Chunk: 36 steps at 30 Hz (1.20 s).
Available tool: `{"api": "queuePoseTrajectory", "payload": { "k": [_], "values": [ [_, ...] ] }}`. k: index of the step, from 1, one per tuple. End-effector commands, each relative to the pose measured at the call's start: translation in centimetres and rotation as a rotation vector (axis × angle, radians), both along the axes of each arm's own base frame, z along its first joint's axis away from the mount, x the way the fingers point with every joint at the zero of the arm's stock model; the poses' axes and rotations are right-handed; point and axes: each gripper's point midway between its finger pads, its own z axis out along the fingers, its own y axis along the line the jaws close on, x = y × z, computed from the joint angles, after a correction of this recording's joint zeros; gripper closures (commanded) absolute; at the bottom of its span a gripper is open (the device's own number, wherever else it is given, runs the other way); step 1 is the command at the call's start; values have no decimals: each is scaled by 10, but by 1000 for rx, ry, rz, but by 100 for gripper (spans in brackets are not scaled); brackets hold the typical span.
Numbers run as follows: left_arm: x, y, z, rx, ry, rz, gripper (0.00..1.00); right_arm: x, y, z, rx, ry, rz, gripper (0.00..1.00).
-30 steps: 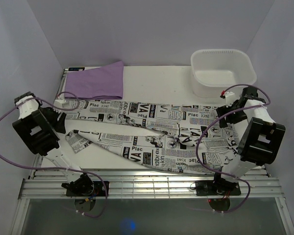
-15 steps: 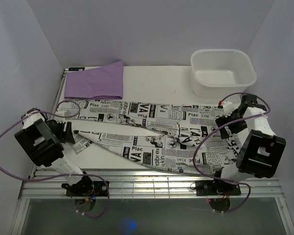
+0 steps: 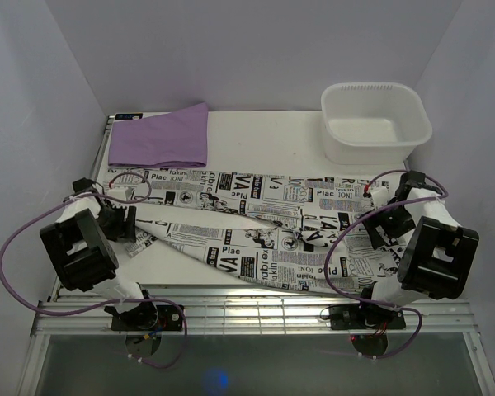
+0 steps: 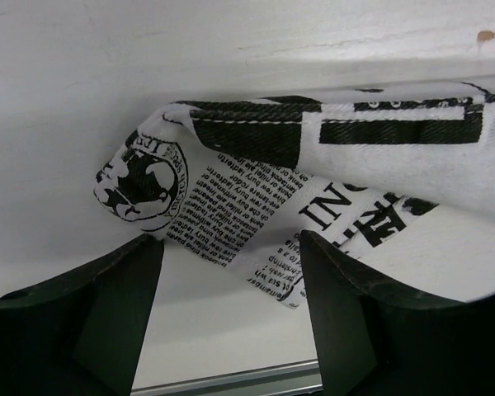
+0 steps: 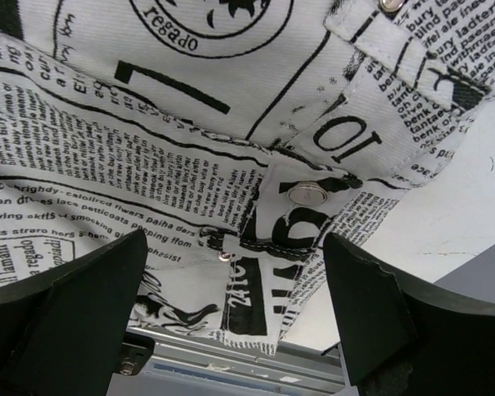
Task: Fold and stack the trousers
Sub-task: Flatten the trousers out
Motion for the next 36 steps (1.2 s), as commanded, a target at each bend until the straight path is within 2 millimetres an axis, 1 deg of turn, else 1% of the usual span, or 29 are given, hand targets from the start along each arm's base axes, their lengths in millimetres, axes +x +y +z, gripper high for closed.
{"api": "queuePoseTrajectory", "payload": {
  "k": [1, 2, 3, 4, 5, 6, 7, 8, 9, 10, 11, 15, 17, 19, 20, 22, 23, 25, 26, 27, 28, 29, 30, 31, 32, 33, 34, 35, 36],
  "values": [
    [1, 3, -16, 65, 33, 37, 26, -4, -8, -10, -45, 13, 7, 7],
    [-1, 5, -21, 73, 54, 39, 36, -2, -11, -11, -59, 11, 9, 7],
    [-8, 12, -29, 108, 105, 43, 42, -4, -11, -14, -60, 15, 12, 7],
    [-11, 17, -32, 125, 124, 38, 50, -3, -12, -16, -61, 15, 15, 7],
    [-11, 24, -34, 148, 134, 36, 70, -2, -18, -18, -91, 21, 11, 7],
    [-15, 37, -34, 179, 150, 35, 81, 0, -21, -19, -97, 18, 10, 7],
    [-6, 49, -31, 195, 148, 36, 90, 0, -23, -20, -103, 18, 11, 7],
    [-3, 69, -26, 228, 168, 36, 100, 4, -27, -23, -116, 14, 7, 7],
    [-10, 71, -26, 221, 188, 22, 100, 5, -29, -23, -120, 13, 5, 7],
    [2, 86, -19, 242, 182, 16, 100, 6, -31, -25, -122, 13, 4, 7],
    [-1, 94, -14, 240, 203, 8, 100, 8, -34, -26, -125, 17, -3, 6],
    [13, 127, 10, 329, 206, -153, 100, 16, -45, -28, -145, 5, -12, 6],
    [20, 137, 22, 359, 200, -207, 100, 20, -49, -28, -150, 0, -15, 6],
    [24, 138, 29, 361, 193, -279, 100, 23, -50, -28, -152, -4, -16, 6],
    [19, 130, 30, 318, 202, -318, 100, 24, -51, -28, -153, -3, -18, 6],
    [16, 124, 33, 296, 208, -405, 100, 28, -54, -27, -159, -14, -21, 6],
    [9, 117, 34, 266, 214, -447, 100, 29, -54, -26, -162, -16, -21, 6],
    [7, 117, 44, 292, 190, -521, 100, 33, -57, -24, -171, -28, -23, 6],
    [8, 116, 50, 291, 175, -538, 100, 36, -58, -22, -173, -35, -24, 6],
    [18, 113, 62, 288, 117, -550, 100, 37, -59, -21, -177, -38, -29, 6],
    [21, 111, 69, 278, 101, -562, 100, 41, -61, -18, -184, -48, -29, 6],
    [14, 101, 75, 218, 116, -590, 100, 43, -62, -17, -187, -54, -29, 6],
    [17, 96, 83, 193, 96, -597, 100, 45, -63, -15, -191, -59, -32, 6],
    [32, 91, 101, 163, 23, -603, 100, 48, -65, -12, -198, -68, -33, 6],
    [28, 80, 110, 106, 18, -618, 100, 49, -66, -11, -201, -71, -35, 6],
    [34, 78, 116, 111, -19, -619, 100, 51, -66, -10, -203, -75, -36, 6],
    [36, 75, 122, 118, -52, -650, 100, 52, -67, -9, -206, -79, -38, 6],
    [27, 70, 123, 131, -57, -693, 100, 53, -68, -8, -209, -79, -39, 6],
    [20, 69, 118, 133, -38, -733, 100, 53, -68, -8, -211, -80, -39, 6]
  ]
}}
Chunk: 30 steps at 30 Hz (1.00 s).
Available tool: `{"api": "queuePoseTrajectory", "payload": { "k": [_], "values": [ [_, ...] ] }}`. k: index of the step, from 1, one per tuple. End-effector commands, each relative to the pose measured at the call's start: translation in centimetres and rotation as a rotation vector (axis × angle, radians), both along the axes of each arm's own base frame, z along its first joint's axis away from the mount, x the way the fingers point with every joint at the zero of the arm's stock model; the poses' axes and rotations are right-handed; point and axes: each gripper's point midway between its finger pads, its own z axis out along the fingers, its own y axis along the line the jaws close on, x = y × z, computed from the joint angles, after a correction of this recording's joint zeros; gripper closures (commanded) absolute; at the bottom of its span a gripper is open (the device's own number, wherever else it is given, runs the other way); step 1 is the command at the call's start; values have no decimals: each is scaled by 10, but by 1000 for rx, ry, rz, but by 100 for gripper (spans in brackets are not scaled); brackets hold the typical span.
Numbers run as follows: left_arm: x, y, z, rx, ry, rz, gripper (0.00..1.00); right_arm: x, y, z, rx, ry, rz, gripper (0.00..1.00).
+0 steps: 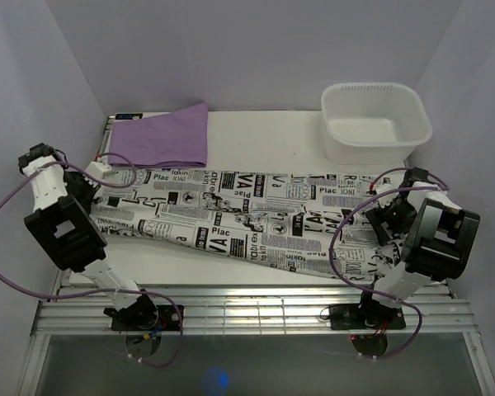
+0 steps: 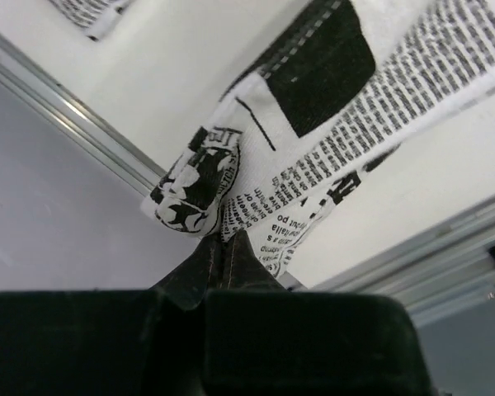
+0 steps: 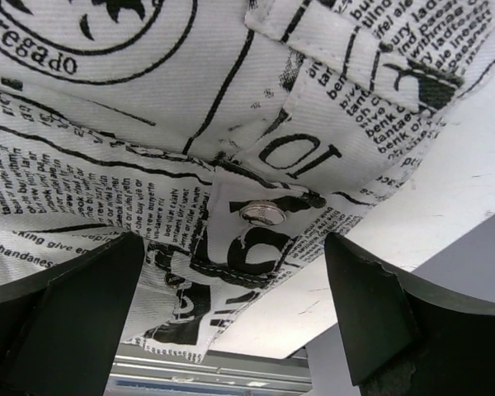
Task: Fold and stack the trousers
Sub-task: Flatten the trousers out
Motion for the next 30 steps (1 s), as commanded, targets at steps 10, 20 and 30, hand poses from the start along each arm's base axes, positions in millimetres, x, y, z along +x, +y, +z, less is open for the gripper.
{"api": "queuePoseTrajectory", "payload": {
  "k": [10, 20, 30],
  "values": [
    [-45, 6, -66, -54, 316, 11, 98, 54, -41, 13, -140, -129, -27, 6],
    [-7, 21, -45, 13, 146, 62, 25, 62, -27, 52, -71, -178, 3, 10],
    [39, -19, 5, -139, -120, 81, 17, 61, 16, 113, 128, -237, 123, 0]
  ]
}}
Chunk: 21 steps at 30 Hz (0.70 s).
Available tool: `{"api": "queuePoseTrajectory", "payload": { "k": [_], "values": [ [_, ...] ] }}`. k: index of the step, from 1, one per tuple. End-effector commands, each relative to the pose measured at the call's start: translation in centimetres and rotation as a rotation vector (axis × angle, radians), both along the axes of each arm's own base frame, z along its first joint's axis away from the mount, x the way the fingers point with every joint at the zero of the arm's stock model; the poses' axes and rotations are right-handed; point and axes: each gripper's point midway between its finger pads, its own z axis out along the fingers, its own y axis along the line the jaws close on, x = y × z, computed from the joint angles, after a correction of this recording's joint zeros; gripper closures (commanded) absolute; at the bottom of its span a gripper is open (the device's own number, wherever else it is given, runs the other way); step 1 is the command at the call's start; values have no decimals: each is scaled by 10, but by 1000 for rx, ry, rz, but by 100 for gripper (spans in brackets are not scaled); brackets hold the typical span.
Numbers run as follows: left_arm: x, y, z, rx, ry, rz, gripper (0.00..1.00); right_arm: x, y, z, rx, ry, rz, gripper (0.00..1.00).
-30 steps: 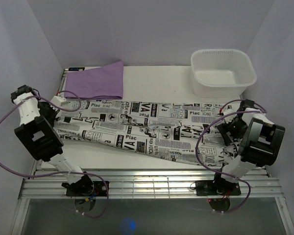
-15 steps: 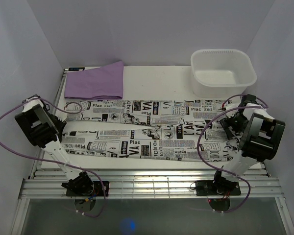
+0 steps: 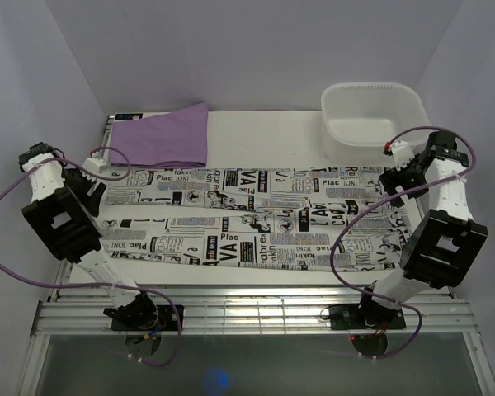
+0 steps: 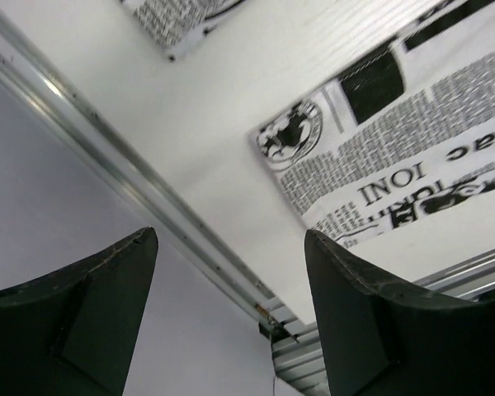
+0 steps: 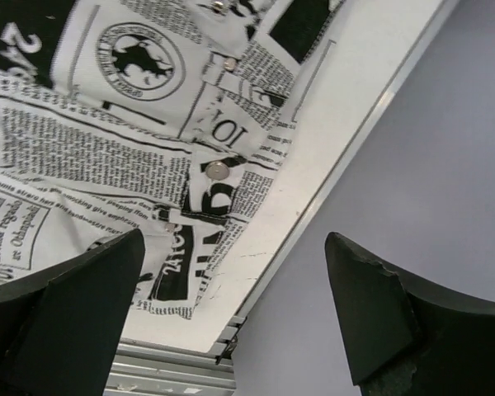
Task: Fold and stack the trousers
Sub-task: Flatten the trousers out
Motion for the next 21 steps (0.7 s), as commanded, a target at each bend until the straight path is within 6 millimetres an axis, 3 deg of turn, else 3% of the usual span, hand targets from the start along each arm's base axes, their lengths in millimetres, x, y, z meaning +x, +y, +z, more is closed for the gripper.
{"api": "queuePoseTrajectory", "payload": {
  "k": [1, 2, 6, 10, 13, 18, 21],
  "values": [
    [21, -38, 22, -121, -127, -2, 18, -24, 33, -1, 141, 83, 86, 5],
    [25, -51, 20, -170, -135, 8, 19, -29, 35, -7, 152, 109, 86, 17],
    [20, -84, -11, -279, -75, 48, 25, -40, 41, -43, 187, 179, 67, 35],
    [47, -92, -18, -357, -143, 128, 28, -22, 40, -62, 211, 147, 14, 49],
    [70, -101, -10, -406, -184, 172, 32, -1, 48, -57, 278, 94, -24, 55],
    [108, -115, 2, -401, -285, 200, 31, 37, 65, -19, 388, -36, -26, 59],
    [127, -121, -5, -369, -301, 216, 31, 53, 77, -9, 424, -93, -18, 59]
  ]
}}
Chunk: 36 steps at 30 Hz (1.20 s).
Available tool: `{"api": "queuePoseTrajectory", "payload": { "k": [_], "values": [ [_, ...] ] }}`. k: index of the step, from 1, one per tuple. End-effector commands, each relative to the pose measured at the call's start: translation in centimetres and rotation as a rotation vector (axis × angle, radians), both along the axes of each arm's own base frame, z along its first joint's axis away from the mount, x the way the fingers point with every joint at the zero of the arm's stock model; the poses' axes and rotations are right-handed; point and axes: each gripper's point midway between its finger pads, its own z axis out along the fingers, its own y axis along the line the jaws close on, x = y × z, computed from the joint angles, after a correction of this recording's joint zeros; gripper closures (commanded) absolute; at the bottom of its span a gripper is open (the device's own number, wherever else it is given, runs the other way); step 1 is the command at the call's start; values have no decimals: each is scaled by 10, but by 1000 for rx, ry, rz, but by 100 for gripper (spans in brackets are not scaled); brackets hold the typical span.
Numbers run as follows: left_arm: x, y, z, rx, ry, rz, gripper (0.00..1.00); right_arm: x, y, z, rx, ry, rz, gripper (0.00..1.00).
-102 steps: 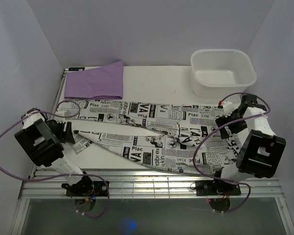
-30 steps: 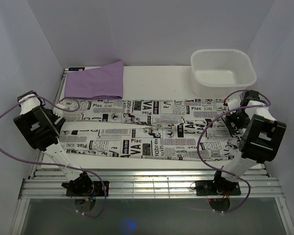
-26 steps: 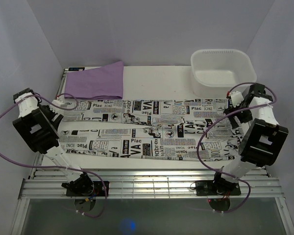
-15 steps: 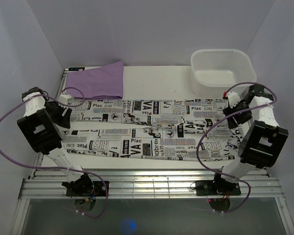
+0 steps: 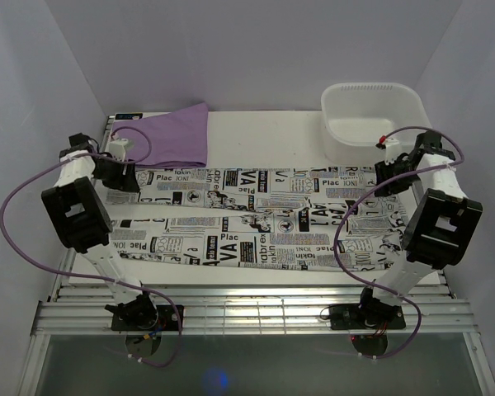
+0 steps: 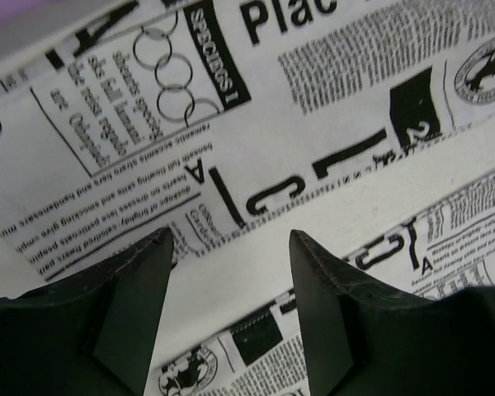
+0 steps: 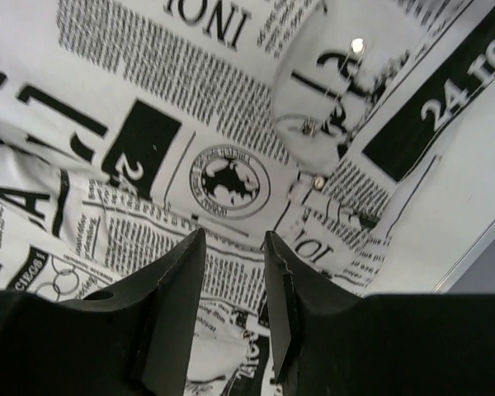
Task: Fold and stack the trousers
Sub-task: Flatten the trousers out
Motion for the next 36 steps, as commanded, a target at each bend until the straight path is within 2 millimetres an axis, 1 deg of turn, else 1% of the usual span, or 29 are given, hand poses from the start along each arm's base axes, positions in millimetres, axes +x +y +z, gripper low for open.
{"api": "queuePoseTrajectory", "payload": {
  "k": [1, 2, 3, 5, 6, 9, 10, 11, 12, 13, 14, 15, 16, 17, 18, 19, 22, 24, 25, 26, 27, 28, 29, 30, 31, 32, 34, 35, 36],
  "values": [
    [44, -10, 16, 2, -113, 49, 31, 34, 22, 25, 83, -128, -8, 59],
    [50, -14, 13, 19, -109, 43, 30, 36, 29, 20, 82, -113, 2, 59],
    [54, -16, 1, 17, -85, 54, 30, 39, 28, 7, 63, -86, -1, 59],
    [61, -17, -8, 39, -68, 66, 30, 41, 32, -7, 36, -63, 6, 59],
    [61, -17, -20, 33, -39, 74, 30, 36, 31, -24, 26, -26, 3, 59],
    [57, -18, -37, 39, 11, 91, 30, 31, 18, -48, -53, 11, 2, 60],
    [53, -17, -43, 46, 30, 90, 30, 21, 11, -59, -95, 45, 0, 60],
    [48, -16, -47, 61, 38, 73, 30, 17, 7, -64, -119, 55, 8, 63],
    [35, -17, -58, 72, 77, 64, 30, 11, 3, -68, -143, 64, 16, 63],
    [27, -17, -60, 83, 94, 54, 31, -4, -3, -78, -182, 98, 36, 63],
    [18, -17, -63, 99, 105, 19, 32, -11, -5, -81, -198, 110, 47, 64],
    [1, -22, -73, 93, 144, -6, 34, -17, -7, -80, -211, 115, 63, 64],
    [-12, -27, -75, 78, 174, -30, 35, -31, -9, -86, -232, 140, 99, 64],
    [-20, -31, -71, 69, 178, -52, 35, -37, -10, -86, -242, 141, 120, 64],
    [-30, -35, -72, 62, 186, -98, 37, -41, -12, -82, -258, 132, 136, 64],
    [-48, -43, -74, 34, 228, -123, 37, -49, -12, -83, -267, 142, 165, 64],
    [-67, -46, -66, 37, 245, -192, 41, -55, -5, -67, -239, 131, 216, 65],
    [-73, -47, -55, 41, 249, -215, 42, -51, 2, -52, -209, 95, 232, 64],
    [-71, -45, -51, 50, 236, -229, 41, -52, 5, -45, -190, 97, 240, 63],
    [-61, -42, -42, 65, 203, -227, 38, -38, 5, -29, -190, 51, 244, 62],
    [-56, -39, -32, 69, 180, -223, 36, -31, 10, -19, -162, 19, 253, 61],
    [-50, -34, -23, 74, 148, -219, 33, -29, 13, -9, -146, 7, 265, 57],
    [-32, -30, -5, 73, 81, -218, 30, -20, 13, 0, -146, -31, 279, 53],
    [-25, -28, 4, 73, 50, -215, 25, -4, 15, 18, -138, -103, 301, 48],
    [-18, -23, 12, 73, 20, -205, 19, 3, 14, 25, -140, -139, 320, 37],
    [-5, -19, 25, 76, -35, -207, 17, 12, 14, 32, -145, -181, 341, 31],
    [5, -15, 33, 73, -73, -200, 15, 29, 16, 43, -135, -255, 392, 17],
    [11, -15, 37, 62, -96, -200, 14, 36, 15, 39, -125, -261, 408, 14],
    [19, -13, 44, 69, -121, -195, 14, 47, 15, 47, -122, -301, 433, 13]
  ]
}}
